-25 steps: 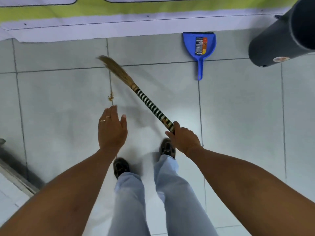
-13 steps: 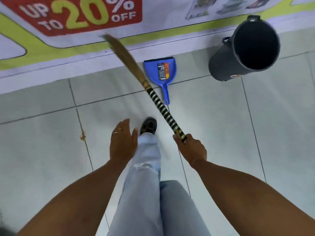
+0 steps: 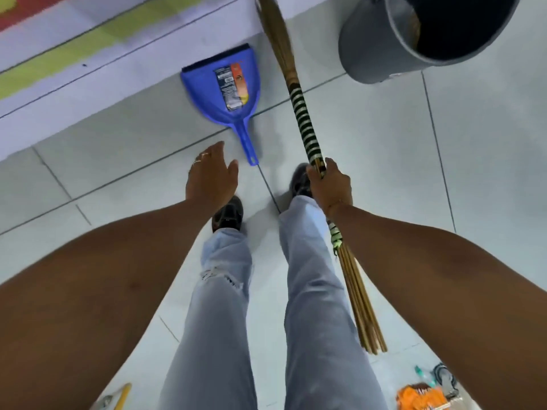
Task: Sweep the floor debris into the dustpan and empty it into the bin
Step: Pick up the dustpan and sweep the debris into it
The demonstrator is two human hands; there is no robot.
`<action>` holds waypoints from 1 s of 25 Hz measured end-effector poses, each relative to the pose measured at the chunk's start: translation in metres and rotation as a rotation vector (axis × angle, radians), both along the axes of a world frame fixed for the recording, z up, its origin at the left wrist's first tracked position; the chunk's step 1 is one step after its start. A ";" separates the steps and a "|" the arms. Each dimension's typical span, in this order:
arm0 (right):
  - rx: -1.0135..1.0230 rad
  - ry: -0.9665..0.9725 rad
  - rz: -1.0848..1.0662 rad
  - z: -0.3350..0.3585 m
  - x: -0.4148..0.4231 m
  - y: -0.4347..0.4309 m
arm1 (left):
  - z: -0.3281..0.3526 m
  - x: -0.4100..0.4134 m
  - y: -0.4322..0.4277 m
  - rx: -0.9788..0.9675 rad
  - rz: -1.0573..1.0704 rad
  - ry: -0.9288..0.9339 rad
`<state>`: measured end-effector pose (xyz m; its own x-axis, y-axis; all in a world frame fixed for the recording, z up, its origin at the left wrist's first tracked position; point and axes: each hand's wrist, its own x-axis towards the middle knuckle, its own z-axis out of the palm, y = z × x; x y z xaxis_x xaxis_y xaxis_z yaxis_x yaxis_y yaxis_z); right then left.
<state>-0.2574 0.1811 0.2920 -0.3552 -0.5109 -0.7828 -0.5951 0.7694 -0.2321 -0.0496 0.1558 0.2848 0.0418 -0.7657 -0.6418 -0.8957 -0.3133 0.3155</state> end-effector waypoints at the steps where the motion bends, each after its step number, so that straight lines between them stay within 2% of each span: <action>1: 0.016 -0.005 -0.029 -0.017 -0.014 -0.006 | -0.018 -0.018 -0.008 0.027 0.016 -0.004; 4: 0.037 0.006 -0.035 -0.060 -0.048 -0.017 | -0.068 -0.056 -0.029 0.089 0.113 -0.010; 9: 0.008 0.021 0.078 -0.142 -0.089 -0.024 | -0.161 -0.099 -0.048 0.127 0.281 -0.086; 11: 0.035 0.026 0.114 -0.172 -0.093 -0.023 | -0.196 -0.103 -0.049 0.120 0.318 -0.163; 14: 0.096 0.018 0.134 -0.209 -0.088 -0.020 | -0.245 -0.096 -0.052 0.153 0.510 -0.283; 17: 0.146 0.013 0.140 -0.233 -0.074 -0.015 | -0.285 -0.083 -0.056 0.209 0.680 -0.283; 21: 0.101 0.065 0.116 -0.227 -0.056 -0.011 | -0.285 -0.076 -0.060 0.223 0.710 -0.250; 25: 0.045 0.170 0.114 -0.161 -0.035 -0.010 | -0.209 -0.073 -0.029 0.368 0.682 -0.227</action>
